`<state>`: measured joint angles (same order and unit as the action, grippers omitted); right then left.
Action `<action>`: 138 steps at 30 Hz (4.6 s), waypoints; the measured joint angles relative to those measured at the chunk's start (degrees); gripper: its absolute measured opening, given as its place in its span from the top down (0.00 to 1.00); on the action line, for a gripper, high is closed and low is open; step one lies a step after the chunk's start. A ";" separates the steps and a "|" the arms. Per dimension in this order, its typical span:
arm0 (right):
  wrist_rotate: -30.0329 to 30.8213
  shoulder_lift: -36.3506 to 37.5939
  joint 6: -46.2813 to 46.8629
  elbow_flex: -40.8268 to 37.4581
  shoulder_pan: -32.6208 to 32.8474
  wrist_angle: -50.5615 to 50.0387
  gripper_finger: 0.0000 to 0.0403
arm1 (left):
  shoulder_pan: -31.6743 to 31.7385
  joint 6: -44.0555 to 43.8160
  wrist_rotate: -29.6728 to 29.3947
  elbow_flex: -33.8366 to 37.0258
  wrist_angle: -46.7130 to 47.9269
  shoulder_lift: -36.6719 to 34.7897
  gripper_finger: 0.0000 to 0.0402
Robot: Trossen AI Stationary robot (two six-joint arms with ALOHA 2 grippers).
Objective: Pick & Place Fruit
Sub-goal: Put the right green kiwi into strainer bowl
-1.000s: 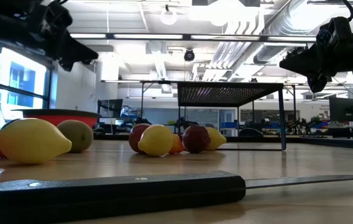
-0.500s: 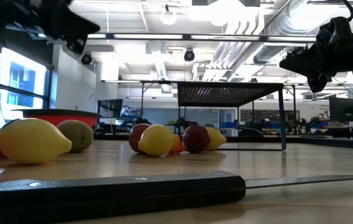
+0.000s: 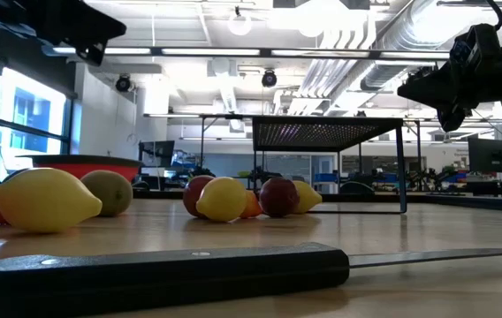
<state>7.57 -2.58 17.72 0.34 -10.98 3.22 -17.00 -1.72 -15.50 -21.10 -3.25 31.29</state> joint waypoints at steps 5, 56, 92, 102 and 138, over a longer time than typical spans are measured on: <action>0.00 -0.01 0.00 0.00 -0.01 -0.01 1.00 | -2.67 -0.02 -3.03 0.00 0.01 0.56 1.00; -0.02 -0.01 0.46 0.00 0.00 -0.02 1.00 | -3.20 -6.23 -10.80 -21.42 29.98 26.47 0.45; -0.04 0.00 0.46 -0.02 -0.01 -0.19 1.00 | -3.20 -7.76 -6.66 -21.40 37.26 42.19 0.22; -0.11 -0.01 0.46 0.00 -0.02 -0.37 1.00 | 2.15 -7.70 -1.13 -21.40 36.96 43.34 0.22; -0.44 0.00 0.04 -0.01 -0.01 -1.22 1.00 | 8.01 -1.53 10.48 -21.40 33.04 48.34 0.22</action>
<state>7.14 -2.58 17.76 0.32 -11.00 2.00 -8.99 -3.25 -5.02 -42.50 29.80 79.63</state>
